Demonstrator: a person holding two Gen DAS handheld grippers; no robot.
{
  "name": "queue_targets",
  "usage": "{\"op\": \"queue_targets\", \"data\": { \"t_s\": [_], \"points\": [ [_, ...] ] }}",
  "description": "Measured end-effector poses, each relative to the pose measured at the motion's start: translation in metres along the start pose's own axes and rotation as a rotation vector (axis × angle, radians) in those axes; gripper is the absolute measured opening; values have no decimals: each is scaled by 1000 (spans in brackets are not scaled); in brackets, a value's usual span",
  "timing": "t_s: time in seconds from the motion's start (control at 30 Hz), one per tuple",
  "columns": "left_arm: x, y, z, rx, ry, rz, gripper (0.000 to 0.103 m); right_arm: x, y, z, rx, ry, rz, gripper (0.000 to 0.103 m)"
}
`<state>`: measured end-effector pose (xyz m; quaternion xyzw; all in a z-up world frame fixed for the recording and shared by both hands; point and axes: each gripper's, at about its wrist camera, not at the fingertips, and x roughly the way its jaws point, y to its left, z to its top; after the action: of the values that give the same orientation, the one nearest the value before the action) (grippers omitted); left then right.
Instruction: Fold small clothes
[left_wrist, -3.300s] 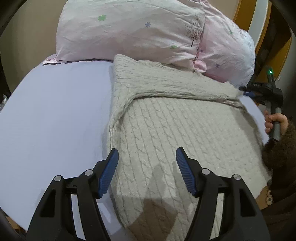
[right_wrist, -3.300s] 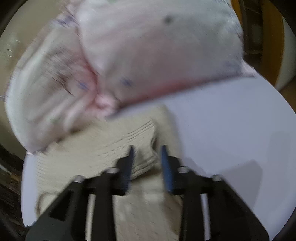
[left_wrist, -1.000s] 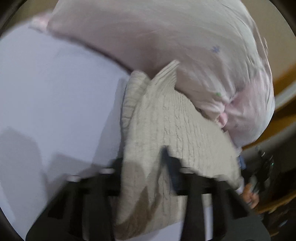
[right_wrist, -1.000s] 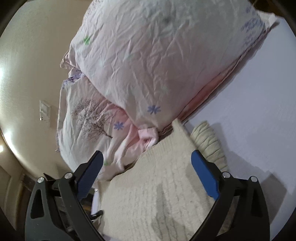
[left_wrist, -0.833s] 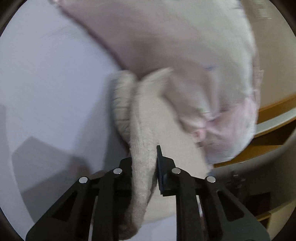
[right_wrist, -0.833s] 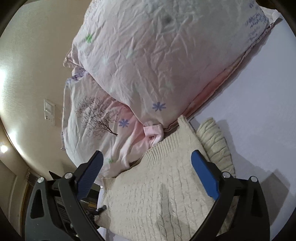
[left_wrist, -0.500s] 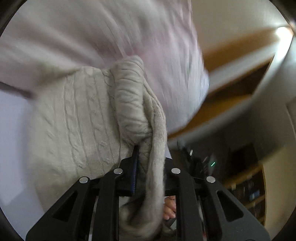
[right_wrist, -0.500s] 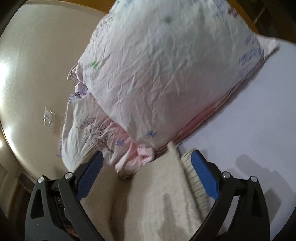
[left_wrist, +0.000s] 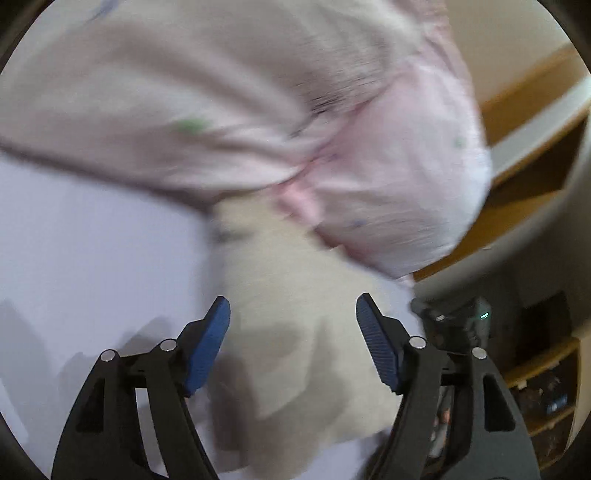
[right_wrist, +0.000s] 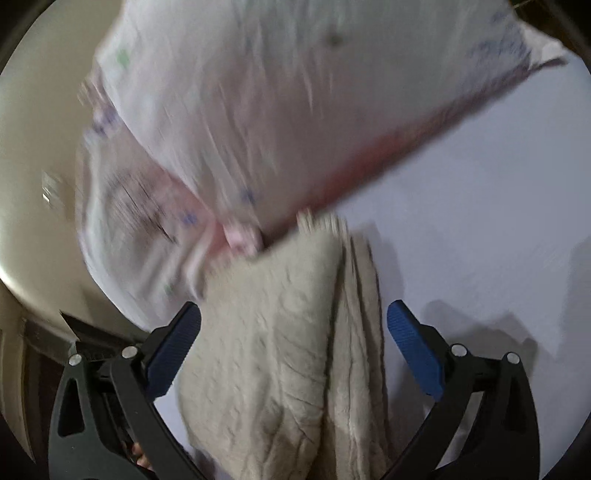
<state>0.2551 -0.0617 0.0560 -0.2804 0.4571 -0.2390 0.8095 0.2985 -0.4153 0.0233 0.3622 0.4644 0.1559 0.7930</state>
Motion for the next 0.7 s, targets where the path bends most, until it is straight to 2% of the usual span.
{"op": "queue_targets", "data": {
  "t_s": [0.07, 0.13, 0.23, 0.27, 0.33, 0.4, 0.43, 0.5, 0.57, 0.63, 0.7],
  "points": [
    [13, 3, -7, -4, 46, 15, 73, 9, 2, -3, -18, 33, -36, 100],
    [20, 1, -16, 29, 75, 28, 79, 14, 4, -7, -41, 37, -83, 101],
    [27, -8, -20, 77, 77, 46, 83, 16, 8, -11, -77, 28, -105, 101],
    [20, -6, -24, 87, 87, 42, 84, 18, 9, -13, -89, 33, -92, 94],
    [27, -8, -31, 105, 127, 44, 84, 22, 15, -16, -119, 25, -111, 89],
    [32, -4, -38, 129, 153, 28, 83, 24, 17, -17, -123, 23, -96, 70],
    [29, -4, -42, 157, 134, 45, 82, 23, 15, -18, -109, 21, -56, 64],
    [31, -8, -41, 174, 136, 65, 60, 20, 12, -18, -87, 18, 10, 45],
    [15, -7, -35, 181, 132, 28, 46, 17, 17, -21, -89, 24, 129, 41],
    [-13, -9, -36, 239, 93, 44, 45, 22, 29, -28, -113, 66, 249, 38],
    [-46, 2, -42, 293, 43, 81, 45, 36, 48, -39, -163, 119, 293, 38]
  ]
}}
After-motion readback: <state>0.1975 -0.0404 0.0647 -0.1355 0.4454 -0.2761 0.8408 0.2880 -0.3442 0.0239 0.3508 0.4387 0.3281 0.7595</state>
